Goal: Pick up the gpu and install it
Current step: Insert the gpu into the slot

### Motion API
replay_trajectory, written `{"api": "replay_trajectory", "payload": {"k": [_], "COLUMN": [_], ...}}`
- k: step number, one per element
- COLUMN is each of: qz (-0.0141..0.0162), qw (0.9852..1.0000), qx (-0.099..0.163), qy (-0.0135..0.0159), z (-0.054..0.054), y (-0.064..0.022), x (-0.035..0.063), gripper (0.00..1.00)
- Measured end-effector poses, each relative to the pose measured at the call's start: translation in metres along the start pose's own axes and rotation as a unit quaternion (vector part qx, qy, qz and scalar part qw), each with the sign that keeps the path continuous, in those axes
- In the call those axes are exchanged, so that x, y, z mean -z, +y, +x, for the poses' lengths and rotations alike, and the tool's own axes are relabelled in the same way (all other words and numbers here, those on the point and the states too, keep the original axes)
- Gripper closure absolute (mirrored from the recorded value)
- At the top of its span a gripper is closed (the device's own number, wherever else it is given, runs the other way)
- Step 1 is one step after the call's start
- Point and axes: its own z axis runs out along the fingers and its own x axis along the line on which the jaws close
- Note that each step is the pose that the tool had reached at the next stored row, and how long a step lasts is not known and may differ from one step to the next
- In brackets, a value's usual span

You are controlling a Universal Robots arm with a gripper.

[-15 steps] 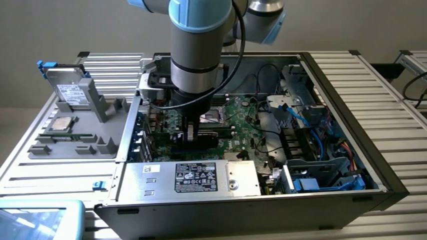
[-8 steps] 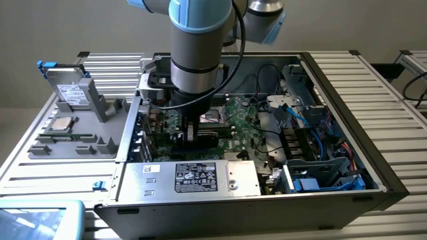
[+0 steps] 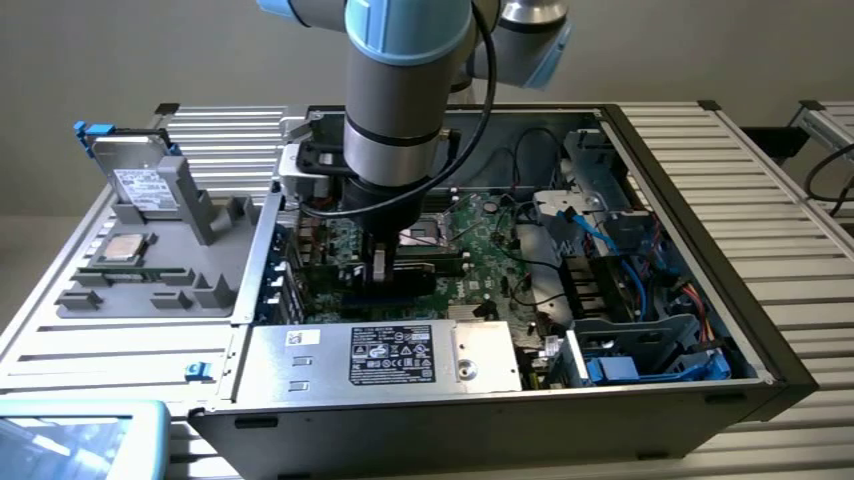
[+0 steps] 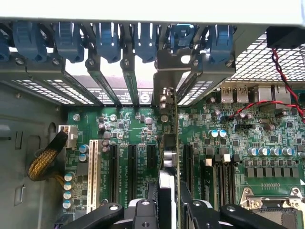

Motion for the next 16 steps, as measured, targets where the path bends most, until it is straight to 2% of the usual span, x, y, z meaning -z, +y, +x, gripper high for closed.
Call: {"api": "replay_trajectory", "payload": {"k": [4, 7, 16], "qz": [-0.0005, -0.0004, 0.0], "qw": [1.0, 1.0, 1.0], "qx": [0.0, 0.0, 0.0], "qy": [-0.0002, -0.0002, -0.0002], "z": [0.0, -0.0002, -0.0003], "y": [-0.0015, -0.0046, -0.0069], "x": [0.0004, 0.0053, 0.0057], "gripper": [0.72, 0.72, 0.72]}}
